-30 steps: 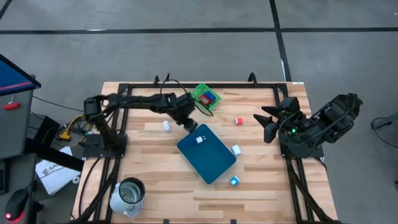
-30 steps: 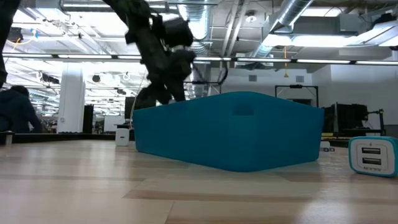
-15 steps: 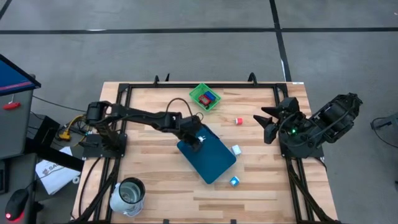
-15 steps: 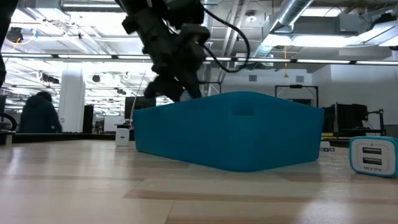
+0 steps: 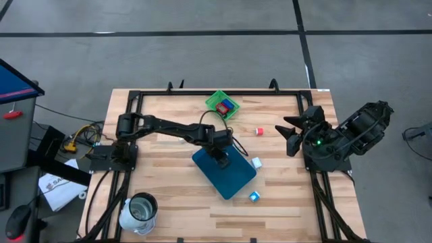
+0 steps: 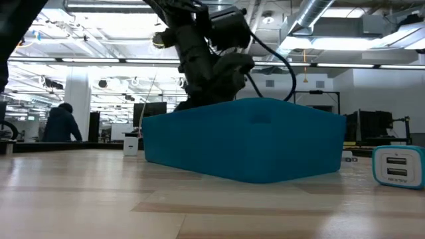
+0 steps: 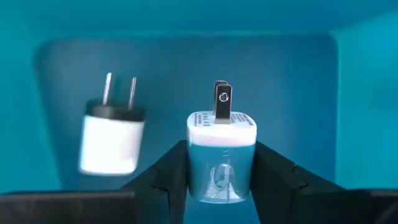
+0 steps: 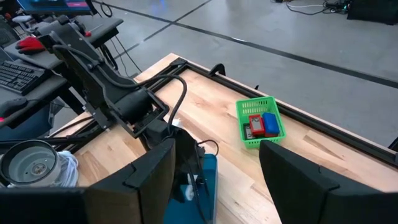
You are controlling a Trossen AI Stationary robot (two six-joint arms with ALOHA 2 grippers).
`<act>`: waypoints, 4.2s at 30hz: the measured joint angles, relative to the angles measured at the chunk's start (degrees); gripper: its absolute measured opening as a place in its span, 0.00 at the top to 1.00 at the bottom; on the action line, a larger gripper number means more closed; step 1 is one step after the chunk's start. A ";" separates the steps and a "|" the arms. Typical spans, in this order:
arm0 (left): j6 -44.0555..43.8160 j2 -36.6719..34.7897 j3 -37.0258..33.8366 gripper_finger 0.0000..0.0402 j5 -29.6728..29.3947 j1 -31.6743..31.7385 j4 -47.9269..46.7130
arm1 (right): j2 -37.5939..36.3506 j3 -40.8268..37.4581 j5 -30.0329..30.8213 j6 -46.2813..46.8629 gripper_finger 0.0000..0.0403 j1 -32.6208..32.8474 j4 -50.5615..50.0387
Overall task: Pick & Place Office items
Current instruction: Put the top blue charger adapter into the blue bin, then put the pink charger adapter into the blue bin
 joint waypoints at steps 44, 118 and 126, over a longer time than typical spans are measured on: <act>33.71 -10.45 1.76 0.38 -6.13 3.06 17.46 | 0.07 -0.84 -2.28 1.81 0.44 3.35 0.00; 23.59 -48.67 -16.74 0.39 -30.18 -6.86 16.18 | 12.50 -50.30 -59.87 45.35 0.44 -66.30 39.65; 23.54 -48.69 -16.74 0.39 -30.24 -9.21 15.79 | 18.58 -50.32 -61.99 55.33 0.44 -62.99 43.67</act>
